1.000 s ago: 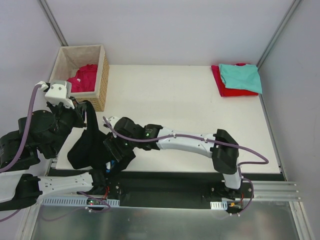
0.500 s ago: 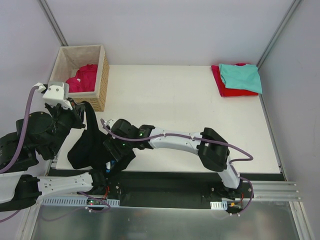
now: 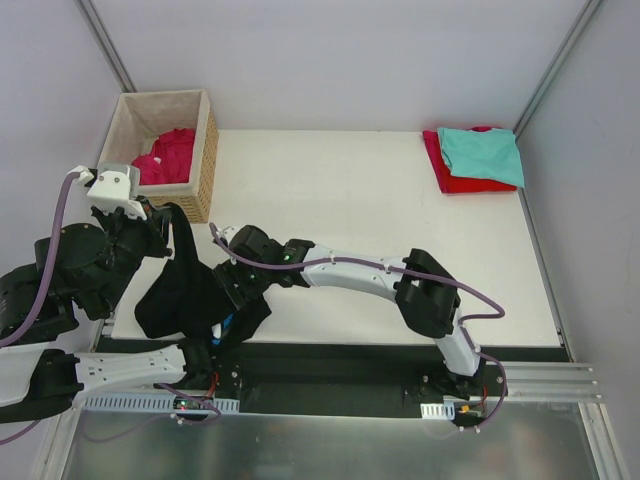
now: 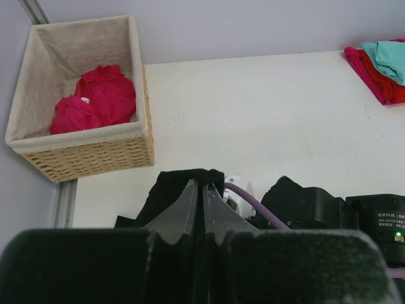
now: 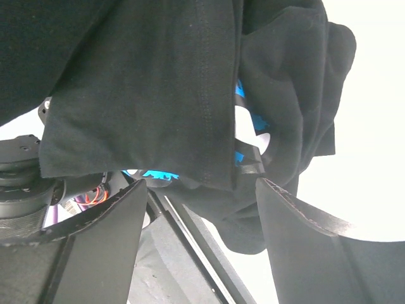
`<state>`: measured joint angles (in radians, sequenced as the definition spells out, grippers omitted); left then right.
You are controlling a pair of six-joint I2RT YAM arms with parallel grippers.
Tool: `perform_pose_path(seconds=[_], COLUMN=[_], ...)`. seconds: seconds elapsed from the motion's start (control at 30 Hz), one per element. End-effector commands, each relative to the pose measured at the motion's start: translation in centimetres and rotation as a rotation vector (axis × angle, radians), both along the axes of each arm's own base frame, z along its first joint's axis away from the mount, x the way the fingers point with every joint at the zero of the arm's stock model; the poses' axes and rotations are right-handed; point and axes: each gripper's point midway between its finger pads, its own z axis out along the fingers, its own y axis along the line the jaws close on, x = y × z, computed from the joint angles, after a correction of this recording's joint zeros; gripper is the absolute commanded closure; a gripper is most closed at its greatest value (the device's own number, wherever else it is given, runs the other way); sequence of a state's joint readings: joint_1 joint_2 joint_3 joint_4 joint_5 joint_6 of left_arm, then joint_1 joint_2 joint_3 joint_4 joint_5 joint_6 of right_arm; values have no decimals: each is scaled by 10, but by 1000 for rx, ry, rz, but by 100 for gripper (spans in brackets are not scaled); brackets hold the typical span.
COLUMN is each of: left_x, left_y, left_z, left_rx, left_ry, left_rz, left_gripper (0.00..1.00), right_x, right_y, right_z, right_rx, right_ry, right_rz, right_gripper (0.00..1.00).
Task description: Fold and stack the t-shirts
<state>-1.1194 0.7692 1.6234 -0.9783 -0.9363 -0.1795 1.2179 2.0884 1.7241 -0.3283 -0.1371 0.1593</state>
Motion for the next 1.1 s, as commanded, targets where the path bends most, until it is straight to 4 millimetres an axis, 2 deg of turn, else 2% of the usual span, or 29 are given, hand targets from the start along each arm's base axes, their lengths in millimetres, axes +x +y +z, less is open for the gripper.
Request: perform_pose_path(seconds=[0.0, 0.67, 0.93, 1.07], left_x=[2, 2, 1, 0], left_y=[3, 4, 5, 8], left_z=[11, 5, 2, 3], left_rx=[-31, -31, -34, -40], left_ry=[-25, -19, -17, -21], left_rz=[27, 33, 34, 35], left_gripper=[100, 100, 100, 100], right_x=[-3, -10, -13, -15], right_y=[18, 26, 29, 30], right_z=[26, 11, 6, 3], right_rx=[86, 80, 75, 71], right_ry=[17, 63, 77, 86], right_rz=[12, 15, 20, 22], right_gripper=[28, 39, 58, 64])
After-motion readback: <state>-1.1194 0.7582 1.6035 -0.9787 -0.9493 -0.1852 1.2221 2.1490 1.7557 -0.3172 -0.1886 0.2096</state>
